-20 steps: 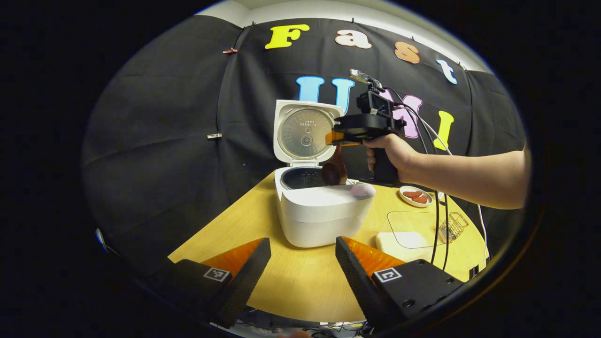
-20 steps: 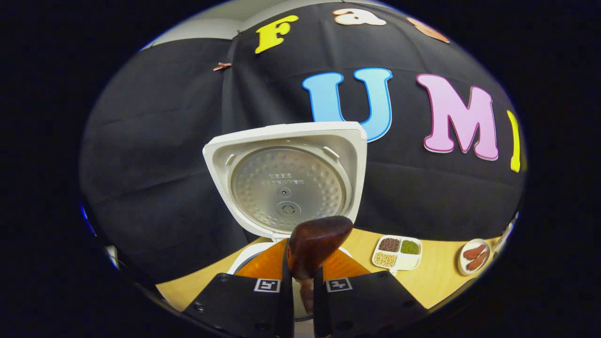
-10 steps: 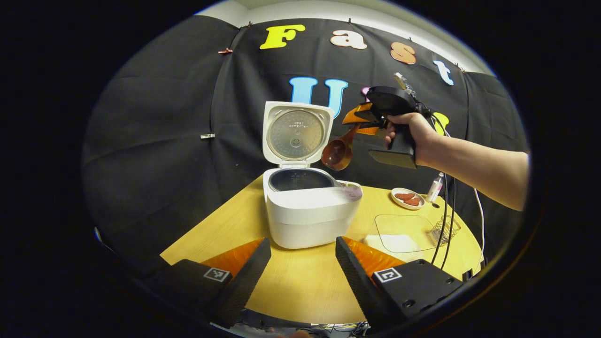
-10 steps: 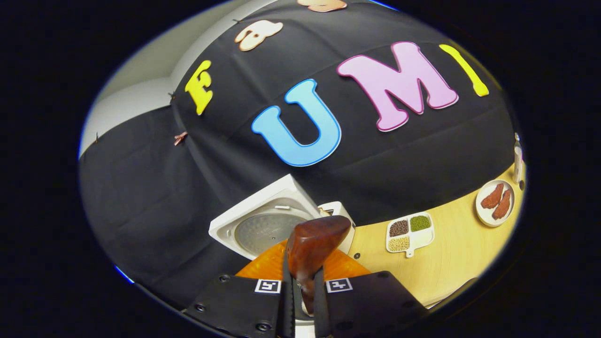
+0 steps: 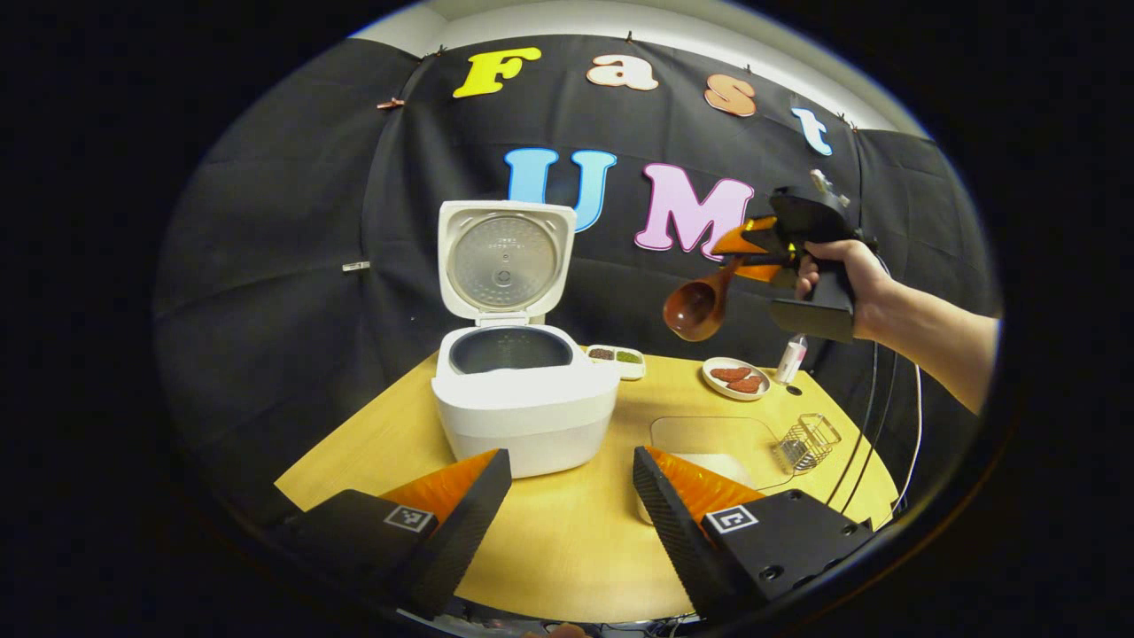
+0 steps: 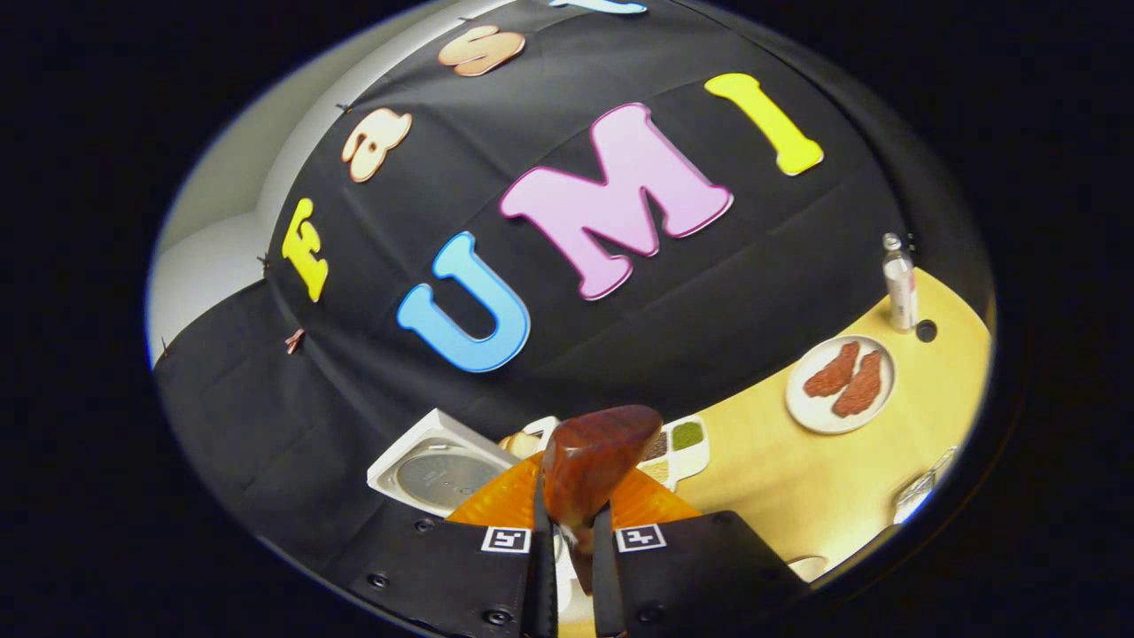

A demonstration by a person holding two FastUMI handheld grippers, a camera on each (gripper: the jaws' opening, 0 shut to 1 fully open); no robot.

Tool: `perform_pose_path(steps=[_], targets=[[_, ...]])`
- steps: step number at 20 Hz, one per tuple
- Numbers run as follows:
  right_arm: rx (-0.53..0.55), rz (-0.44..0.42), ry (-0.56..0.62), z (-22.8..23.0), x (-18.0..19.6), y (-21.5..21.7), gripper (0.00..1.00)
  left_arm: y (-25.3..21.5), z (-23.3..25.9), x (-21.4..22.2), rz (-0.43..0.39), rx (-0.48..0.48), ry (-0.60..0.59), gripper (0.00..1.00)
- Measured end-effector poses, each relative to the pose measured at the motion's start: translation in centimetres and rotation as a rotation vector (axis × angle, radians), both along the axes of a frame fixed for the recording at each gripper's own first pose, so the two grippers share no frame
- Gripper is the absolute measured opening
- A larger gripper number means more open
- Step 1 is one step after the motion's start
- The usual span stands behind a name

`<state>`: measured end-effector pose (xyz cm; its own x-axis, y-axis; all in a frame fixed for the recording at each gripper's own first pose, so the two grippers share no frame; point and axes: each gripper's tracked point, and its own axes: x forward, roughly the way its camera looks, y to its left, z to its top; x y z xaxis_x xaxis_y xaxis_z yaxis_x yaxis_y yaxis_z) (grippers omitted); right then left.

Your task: Close the left gripper, press the button to open the rice cooker; take a wooden spoon from the chopstick holder with the right hand, scoop a spoonful of rice and pour it into the rice cooker, then put the wooden spoon back into the chopstick holder.

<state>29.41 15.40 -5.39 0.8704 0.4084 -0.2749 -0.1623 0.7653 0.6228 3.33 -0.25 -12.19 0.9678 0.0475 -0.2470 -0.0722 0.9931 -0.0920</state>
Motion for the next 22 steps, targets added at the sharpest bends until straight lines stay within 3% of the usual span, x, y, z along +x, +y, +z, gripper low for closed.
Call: perform_pose_path(steps=[5, 10, 16, 22], targets=[[0.019, -0.115, 0.028, 0.2, -1.6, -11.9, 0.2, -3.6, 1.5, 1.3, -0.016, 0.013, -0.014, 0.96], [-0.011, -0.208, 0.085, -2.6, -3.5, -22.0, 0.2, -6.2, 3.1, 2.3, -0.006, 0.023, -0.028, 0.96], [-0.031, -0.273, 0.167, -7.9, -5.1, -29.4, 0.2, -9.0, 2.6, 1.9, 0.04, -0.056, 0.015, 0.96], [0.001, -0.323, 0.276, -14.9, -4.3, -31.2, 0.2, -10.3, 1.9, 0.4, 0.122, -0.118, 0.058, 0.96]])
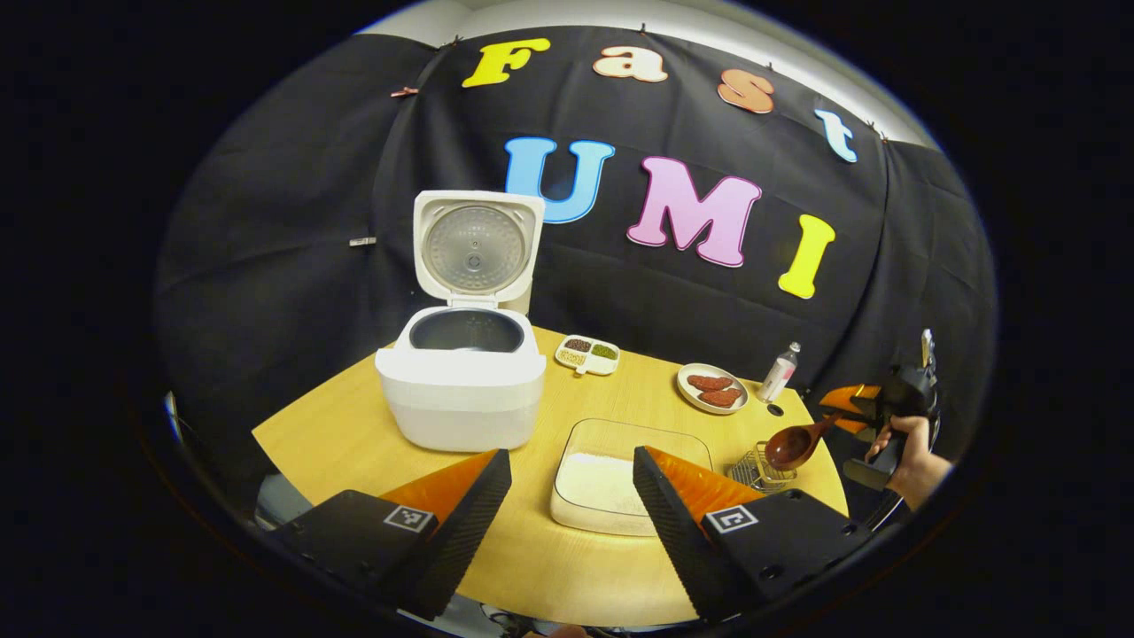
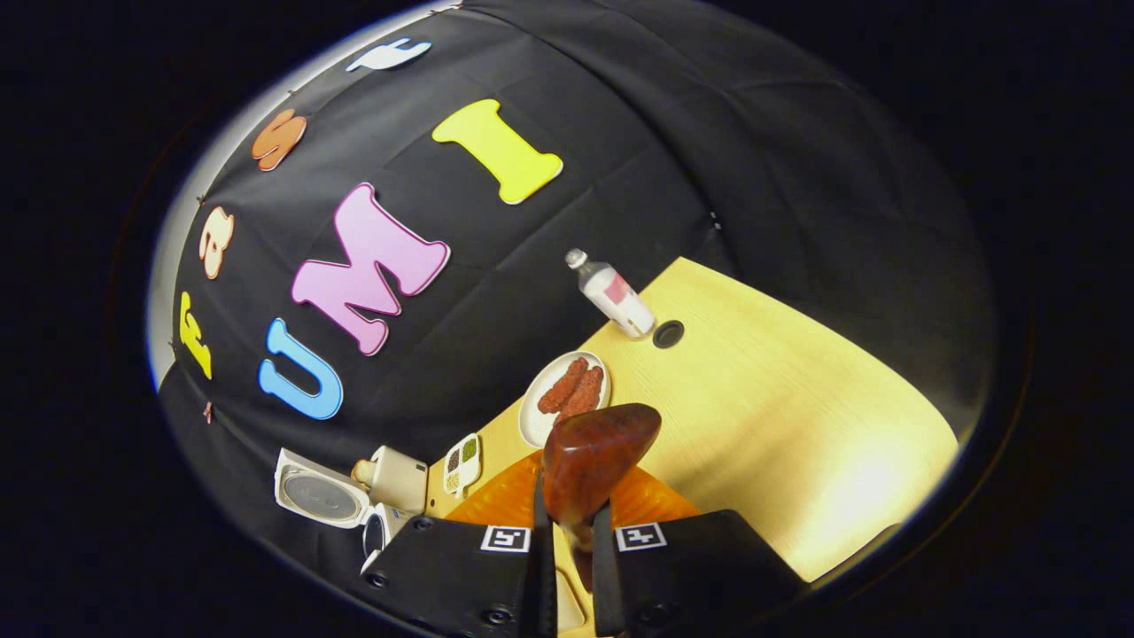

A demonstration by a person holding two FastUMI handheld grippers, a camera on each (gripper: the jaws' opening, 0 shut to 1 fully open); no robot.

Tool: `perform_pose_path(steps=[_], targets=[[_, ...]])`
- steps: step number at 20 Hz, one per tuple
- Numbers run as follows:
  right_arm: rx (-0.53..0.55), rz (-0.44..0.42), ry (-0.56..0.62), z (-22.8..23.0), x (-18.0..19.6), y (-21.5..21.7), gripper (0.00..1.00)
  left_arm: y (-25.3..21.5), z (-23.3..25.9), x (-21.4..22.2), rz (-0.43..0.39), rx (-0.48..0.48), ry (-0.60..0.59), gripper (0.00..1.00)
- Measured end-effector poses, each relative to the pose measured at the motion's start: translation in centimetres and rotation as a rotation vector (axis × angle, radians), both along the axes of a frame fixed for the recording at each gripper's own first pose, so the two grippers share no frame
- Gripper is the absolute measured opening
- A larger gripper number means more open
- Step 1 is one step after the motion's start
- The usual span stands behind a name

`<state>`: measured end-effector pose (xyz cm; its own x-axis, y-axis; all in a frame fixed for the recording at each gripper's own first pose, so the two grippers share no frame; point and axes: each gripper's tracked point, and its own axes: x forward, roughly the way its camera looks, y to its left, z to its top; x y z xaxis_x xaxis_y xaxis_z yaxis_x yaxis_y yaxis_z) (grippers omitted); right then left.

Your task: Close the left gripper, press the button to open the rice cooker; take a wooden spoon from the chopstick holder with the right hand, scoop a spoonful of rice and pour it into the rice cooker, then put the wooden spoon back into the chopstick holder.

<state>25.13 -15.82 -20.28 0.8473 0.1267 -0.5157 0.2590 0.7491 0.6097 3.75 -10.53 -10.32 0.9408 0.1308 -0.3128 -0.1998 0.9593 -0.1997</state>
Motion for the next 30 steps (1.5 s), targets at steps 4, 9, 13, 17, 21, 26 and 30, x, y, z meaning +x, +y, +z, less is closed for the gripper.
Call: perform_pose_path(steps=[4, 9, 13, 17, 21, 26, 30], targets=[[-0.052, 0.009, 0.028, -3.3, 0.3, 0.3, 0.2, 0.0, 0.4, -0.8, 0.062, -0.001, 0.001, 0.96], [-0.069, 0.027, 0.063, -5.1, -0.1, 1.1, 0.24, 0.9, 0.6, -1.4, 0.119, 0.018, -0.005, 0.96], [-0.092, 0.057, 0.033, -4.4, -1.0, 1.7, 0.62, 2.4, 1.1, -1.2, 0.153, 0.028, -0.014, 0.95], [-0.177, 0.08, 0.014, -3.7, -2.7, 1.1, 0.98, 5.1, 2.8, -0.1, 0.166, 0.068, -0.045, 0.95], [-0.264, 0.056, -0.023, -1.5, -5.1, -0.8, 0.98, 8.3, 6.1, 1.8, 0.158, 0.124, -0.098, 0.96], [-0.313, -0.077, -0.057, 1.9, -8.2, -4.0, 0.98, 12.3, 11.4, 4.6, 0.178, 0.14, -0.139, 0.96], [-0.369, -0.112, -0.042, 3.2, -12.5, -5.9, 0.99, 15.6, 16.9, 8.4, 0.162, 0.159, -0.2, 0.96]])
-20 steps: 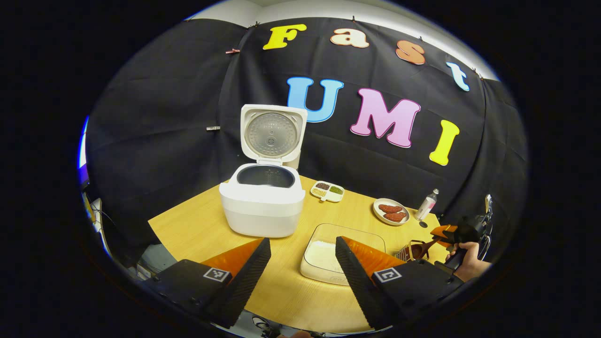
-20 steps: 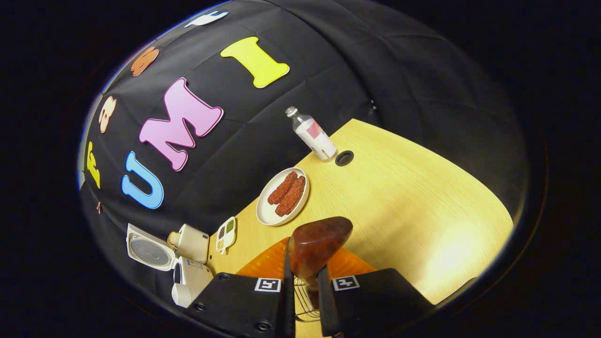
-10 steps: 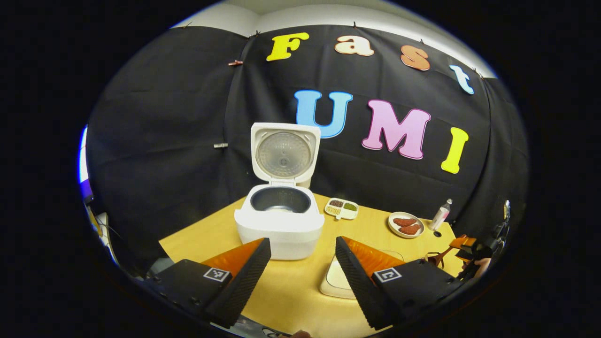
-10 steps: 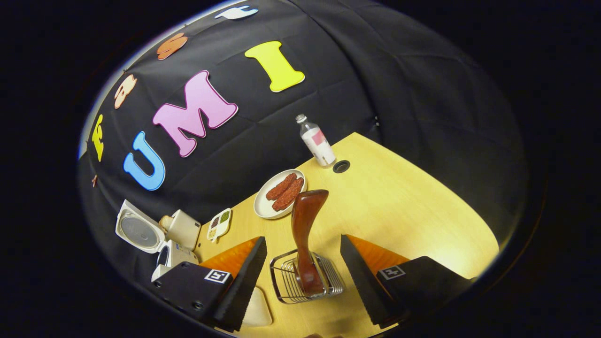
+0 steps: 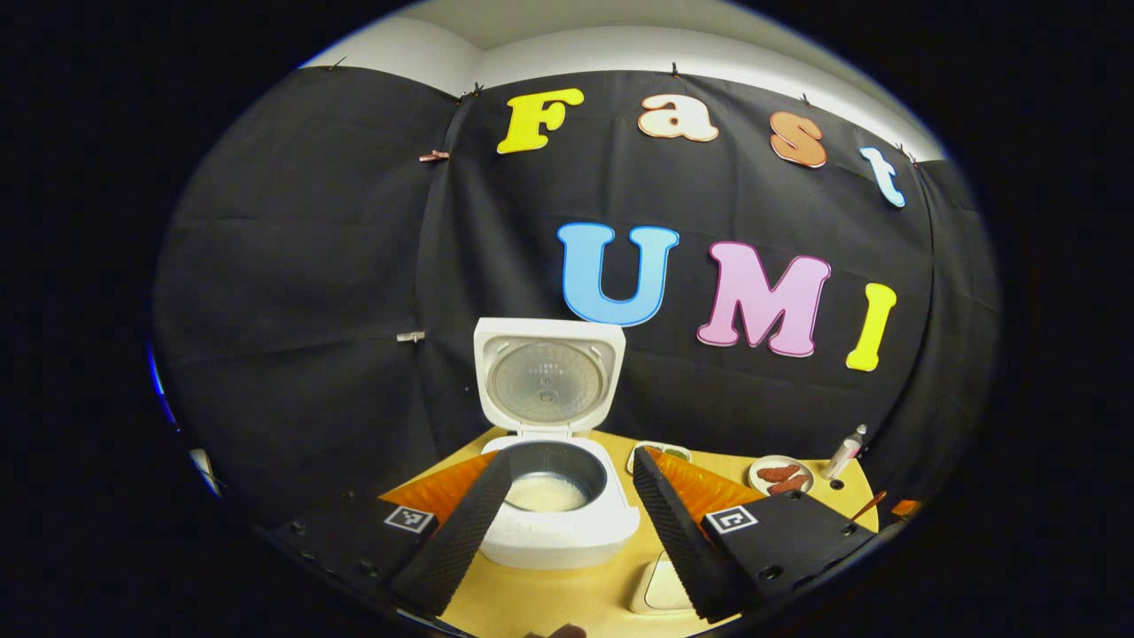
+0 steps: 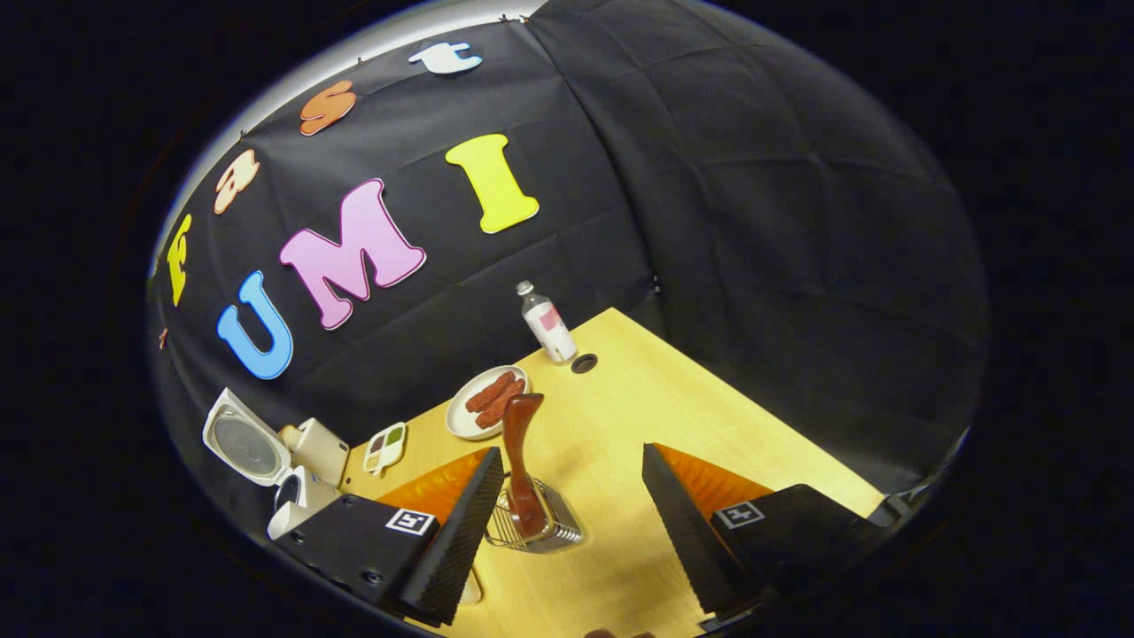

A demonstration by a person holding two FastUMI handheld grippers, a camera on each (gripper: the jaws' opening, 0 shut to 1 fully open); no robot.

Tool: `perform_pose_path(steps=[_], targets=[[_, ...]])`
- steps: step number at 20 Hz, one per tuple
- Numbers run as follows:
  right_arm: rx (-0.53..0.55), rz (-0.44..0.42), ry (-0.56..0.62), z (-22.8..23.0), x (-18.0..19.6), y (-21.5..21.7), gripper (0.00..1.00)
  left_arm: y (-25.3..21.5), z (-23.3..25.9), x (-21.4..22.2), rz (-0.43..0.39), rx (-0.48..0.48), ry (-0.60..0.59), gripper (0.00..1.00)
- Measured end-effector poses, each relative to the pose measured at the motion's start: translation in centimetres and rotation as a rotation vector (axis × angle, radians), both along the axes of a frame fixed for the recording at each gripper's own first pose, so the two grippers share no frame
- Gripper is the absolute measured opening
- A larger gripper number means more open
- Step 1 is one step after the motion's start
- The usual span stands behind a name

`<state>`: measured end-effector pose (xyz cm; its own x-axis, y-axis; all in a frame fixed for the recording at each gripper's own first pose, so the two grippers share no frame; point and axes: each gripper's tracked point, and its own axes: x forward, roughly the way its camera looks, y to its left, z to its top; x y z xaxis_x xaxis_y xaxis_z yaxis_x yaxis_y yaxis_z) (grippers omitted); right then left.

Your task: Close the left gripper, press the button to open the rice cooker; take a wooden spoon from the chopstick holder with the right hand, scoop a spoonful of rice and pour it into the rice cooker, then put the wooden spoon back into the chopstick holder.

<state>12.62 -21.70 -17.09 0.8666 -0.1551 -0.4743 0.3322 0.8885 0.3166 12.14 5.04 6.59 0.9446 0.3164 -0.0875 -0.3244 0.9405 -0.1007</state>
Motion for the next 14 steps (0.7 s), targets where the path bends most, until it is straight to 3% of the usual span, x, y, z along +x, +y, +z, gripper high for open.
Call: perform_pose_path(steps=[5, 9, 14], targets=[[-0.087, -0.029, -0.003, 1.4, -5.1, 0.1, 0.99, 5.0, 6.4, 6.0, 0.011, 0.056, -0.067, 0.95], [-0.169, -0.017, -0.02, 3.2, -7.3, 2.0, 0.98, 7.4, 10.9, 11.5, -0.038, -0.001, -0.15, 0.95], [-0.341, 0.003, -0.079, 6.7, -8.2, 4.3, 0.98, 11.2, 11.6, 19.1, -0.058, 0.033, -0.121, 0.95]])
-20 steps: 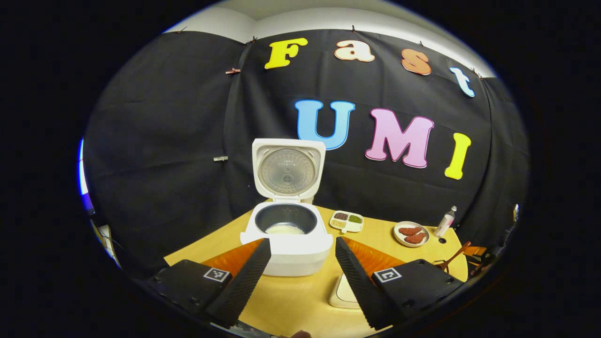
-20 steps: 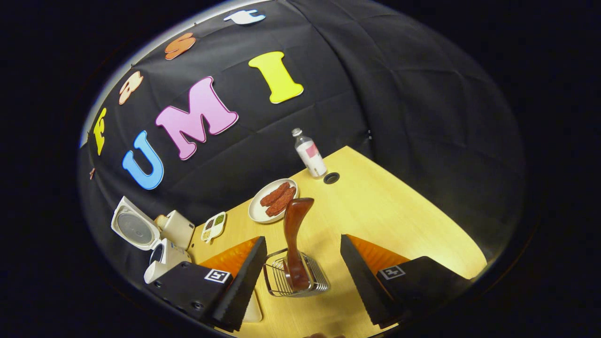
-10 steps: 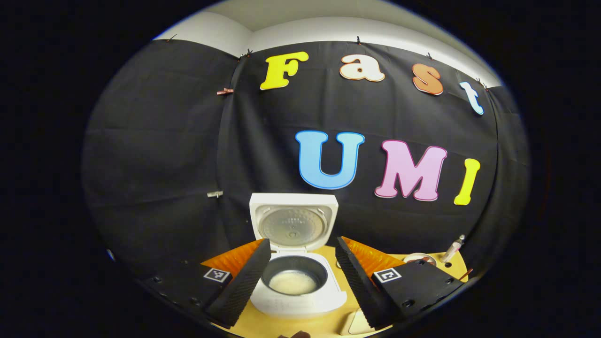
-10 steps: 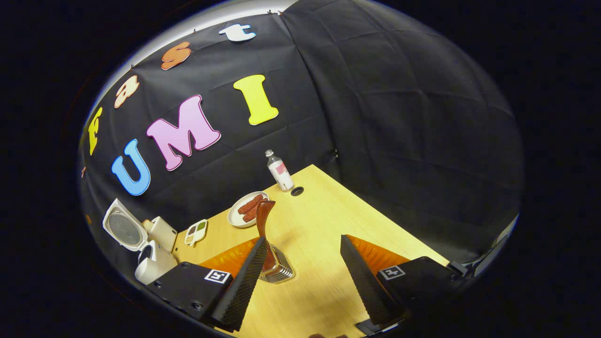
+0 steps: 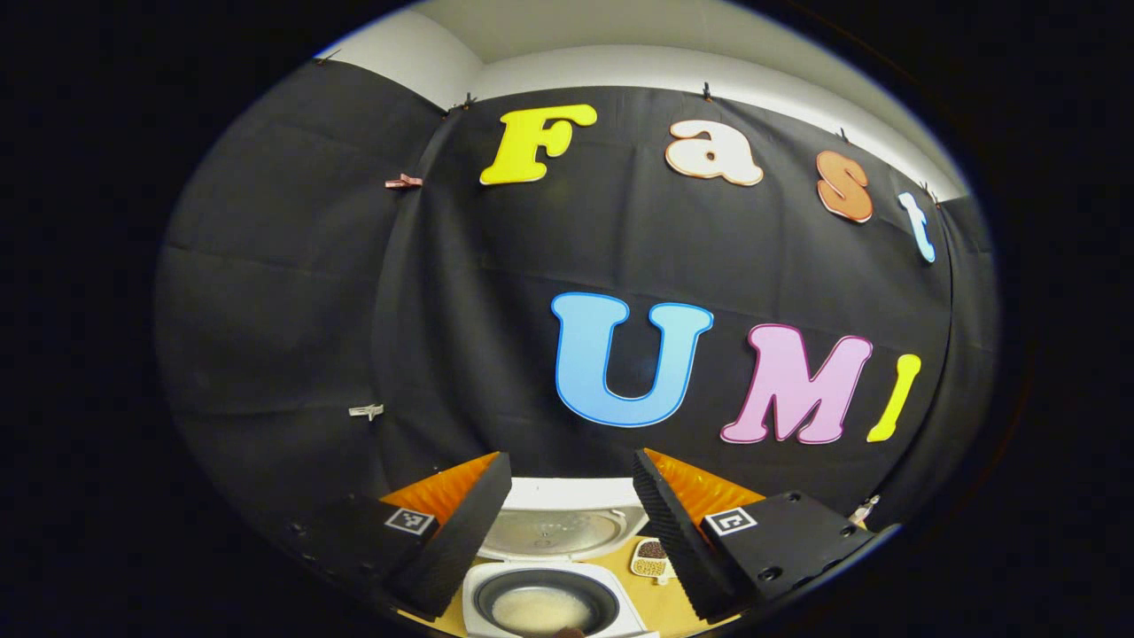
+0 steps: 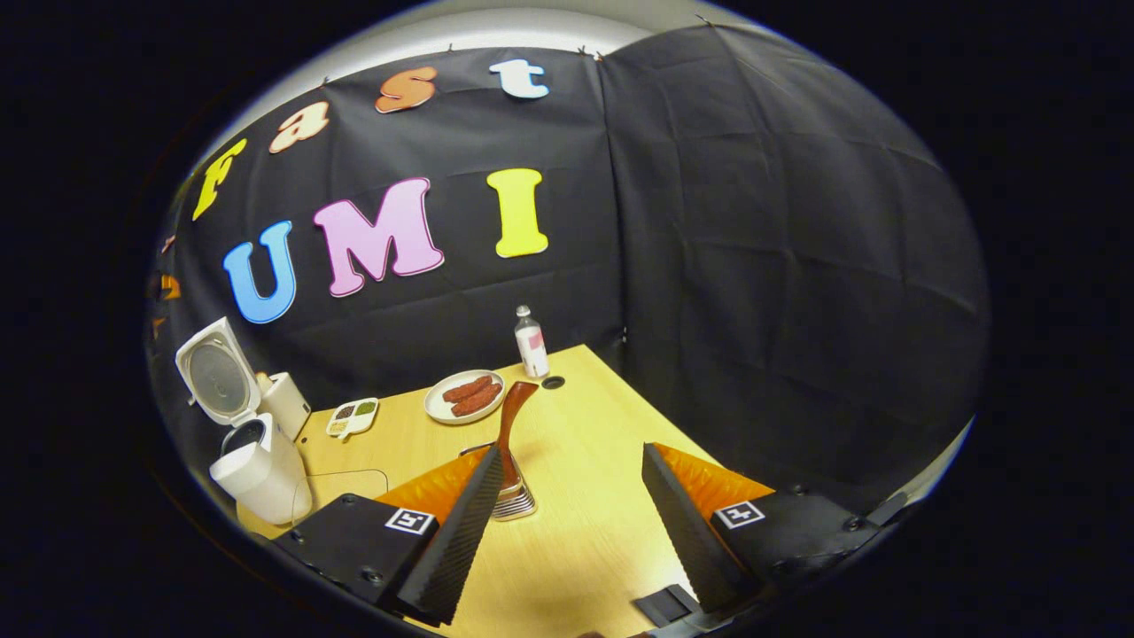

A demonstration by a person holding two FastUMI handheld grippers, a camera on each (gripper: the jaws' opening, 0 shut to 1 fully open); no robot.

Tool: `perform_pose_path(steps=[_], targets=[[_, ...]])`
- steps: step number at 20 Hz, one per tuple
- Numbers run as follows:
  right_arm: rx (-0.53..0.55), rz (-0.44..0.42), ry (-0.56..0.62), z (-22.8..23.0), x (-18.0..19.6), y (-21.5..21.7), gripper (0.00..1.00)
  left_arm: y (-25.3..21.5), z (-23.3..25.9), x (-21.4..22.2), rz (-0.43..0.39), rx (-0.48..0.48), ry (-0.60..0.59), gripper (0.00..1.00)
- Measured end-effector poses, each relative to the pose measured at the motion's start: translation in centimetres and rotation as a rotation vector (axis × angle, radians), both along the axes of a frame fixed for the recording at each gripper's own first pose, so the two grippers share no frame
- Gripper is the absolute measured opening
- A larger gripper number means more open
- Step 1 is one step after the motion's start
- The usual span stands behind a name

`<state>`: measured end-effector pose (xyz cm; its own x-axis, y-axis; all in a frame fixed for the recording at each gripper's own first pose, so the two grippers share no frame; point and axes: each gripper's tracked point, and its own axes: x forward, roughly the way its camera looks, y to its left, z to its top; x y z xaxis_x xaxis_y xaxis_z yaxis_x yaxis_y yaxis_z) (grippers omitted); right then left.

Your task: Close the left gripper, press the button to open the rice cooker; take a wooden spoon from the chopstick holder with the right hand, scoop a spoonful of rice and pour it into the rice cooker, then put the wooden spoon back into the chopstick holder.

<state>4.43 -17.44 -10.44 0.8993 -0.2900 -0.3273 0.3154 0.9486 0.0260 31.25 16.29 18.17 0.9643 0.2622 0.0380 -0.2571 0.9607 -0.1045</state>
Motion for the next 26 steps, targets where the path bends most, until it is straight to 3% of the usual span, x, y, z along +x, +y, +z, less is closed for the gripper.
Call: perform_pose_path(steps=[2, 8, 14, 21, 26], targets=[[-0.041, 0.013, -0.008, 1.0, -0.8, 1.1, 0.98, 1.8, -1.2, 3.1, 0.032, 0.066, 0.055, 0.95], [-0.09, 0.037, -0.024, 3.2, -2.6, 3.8, 0.99, 3.0, -4.2, 10.4, 0.005, 0.106, 0.152, 0.95], [-0.048, 0.045, -0.046, 3.8, -3.0, 5.5, 0.99, 4.1, -7.6, 12.9, 0.016, 0.018, 0.215, 0.98], [-0.009, 0.081, -0.022, 1.8, -2.6, 6.2, 0.99, 1.5, -9.4, 8.6, 0.009, -0.005, 0.309, 0.99], [0.031, 0.2, 0.018, 0.1, -1.8, 9.2, 0.99, -1.4, -12.7, 3.5, 0.0, -0.033, 0.345, 0.99]])
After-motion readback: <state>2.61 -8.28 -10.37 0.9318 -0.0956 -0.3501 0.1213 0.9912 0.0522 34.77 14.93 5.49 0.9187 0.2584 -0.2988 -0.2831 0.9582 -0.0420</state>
